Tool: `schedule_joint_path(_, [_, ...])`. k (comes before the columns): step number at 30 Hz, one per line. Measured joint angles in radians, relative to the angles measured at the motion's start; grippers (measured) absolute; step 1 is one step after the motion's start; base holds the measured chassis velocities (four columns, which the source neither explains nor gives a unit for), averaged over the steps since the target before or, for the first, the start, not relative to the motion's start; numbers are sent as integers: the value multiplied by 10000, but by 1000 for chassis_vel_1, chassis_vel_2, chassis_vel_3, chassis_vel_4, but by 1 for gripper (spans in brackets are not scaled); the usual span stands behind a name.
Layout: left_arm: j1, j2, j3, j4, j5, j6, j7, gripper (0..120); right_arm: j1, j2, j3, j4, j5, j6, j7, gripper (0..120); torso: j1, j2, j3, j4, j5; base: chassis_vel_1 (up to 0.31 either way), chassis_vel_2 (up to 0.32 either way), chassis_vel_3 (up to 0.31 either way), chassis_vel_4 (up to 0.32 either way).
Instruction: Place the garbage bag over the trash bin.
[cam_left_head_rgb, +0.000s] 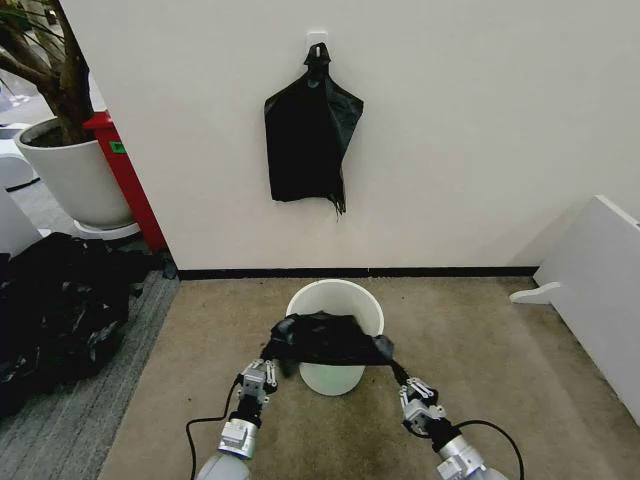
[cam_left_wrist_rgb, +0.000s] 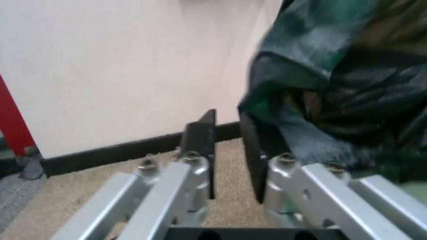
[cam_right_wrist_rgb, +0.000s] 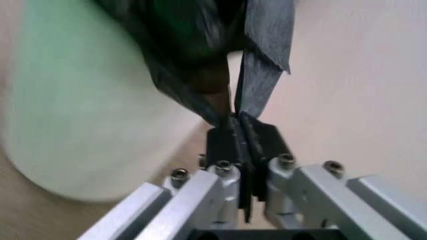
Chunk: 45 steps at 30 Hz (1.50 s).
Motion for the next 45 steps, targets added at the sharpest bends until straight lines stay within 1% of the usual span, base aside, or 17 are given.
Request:
schedule_joint_path(4, [321,594,-86,-645,-63,344,-145,38,-371,-419,-74,693,1680,201,-853,18,0,0,0,1,-1,0,0,0,0])
schedule_joint_path(5, [321,594,-86,-645,-63,344,-145,38,-371,-419,-74,693,1680,201,-853,18,0,0,0,1,-1,0,0,0,0])
schedule_joint_path(10, [619,1435,-165,-1188,-61,365,-120,57,-990,-928,103,1392,1974,1199,-1689,40,0,0,0,1,-1,0,0,0,0])
schedule_joint_path(12, [669,1547,-189,-1274,-66,338,-114,61,-1124,-1019,172,1488,1938,1462,-1874,43,0,0,-1,1,-3,0,0,0,0])
schedule_joint_path(15, [869,1905,-276,-1678,-168,145,24,76,-1429,-1213,450,1774,1976,2298,-2528,54,0,0,-1,0,-1,0,0,0,0])
schedule_joint_path(18, [1070,2180,-366,-2143,-552,-206,364,88,-1464,-1269,616,2490,2647,2271,-2683,68,0,0,0,1,-2,0,0,0,0])
schedule_joint_path(20, [1088,2257,-433,-2438,-1071,-498,785,97,-1192,-1274,572,3306,3612,1349,-2297,77,0,0,-1,-1,1,0,0,0,0])
schedule_joint_path(22, [1070,2262,-452,-2512,-1304,-587,988,98,-1083,-1287,541,3529,3864,1061,-2116,80,0,1,-1,0,1,0,0,0,0])
schedule_joint_path(24, [929,2231,-583,-2644,-1968,-829,1557,100,-678,-1415,393,4182,4941,-391,-1457,86,0,0,0,5,-4,0,0,0,0])
schedule_joint_path(25, [769,2147,-763,-2684,-2405,-910,1847,100,-274,-1592,262,4635,5988,-1685,-1020,93,0,0,0,1,-2,0,0,0,0])
schedule_joint_path(28, [304,1676,-1195,-2787,-3216,-515,1709,100,1097,-2155,-46,5043,8603,-4688,-653,100,0,0,0,-1,-2,0,0,0,0])
schedule_joint_path(30, [233,1563,-1246,-2822,-3287,-364,1586,100,1432,-2238,-122,4965,8982,-5176,-696,100,0,0,1,0,-2,0,0,0,0])
schedule_joint_path(35, [3,771,-1418,-3006,-3291,503,763,100,4217,-2527,-801,3819,10812,-9220,-1777,100,0,0,1,4,-3,0,0,0,0])
schedule_joint_path(36, [3,771,-1418,-3006,-3291,503,763,100,4217,-2527,-801,3819,10812,-9220,-1777,100,0,0,1,4,-3,0,0,0,0])
schedule_joint_path(39, [30,494,-1519,-3007,-3171,690,539,100,5405,-2338,-1387,3165,11156,-11012,-1841,100,0,0,2,1,0,0,0,0,0])
schedule_joint_path(42, [105,311,-1767,-3087,-3114,837,372,100,6423,-1933,-1949,2302,11484,-12032,-1826,100,0,0,2,2,-3,0,0,0,0])
schedule_joint_path(45, [150,268,-1904,-3167,-3083,870,322,100,6820,-1635,-2166,1760,11465,-12248,-1812,100,0,-1,1,4,1,0,0,0,0])
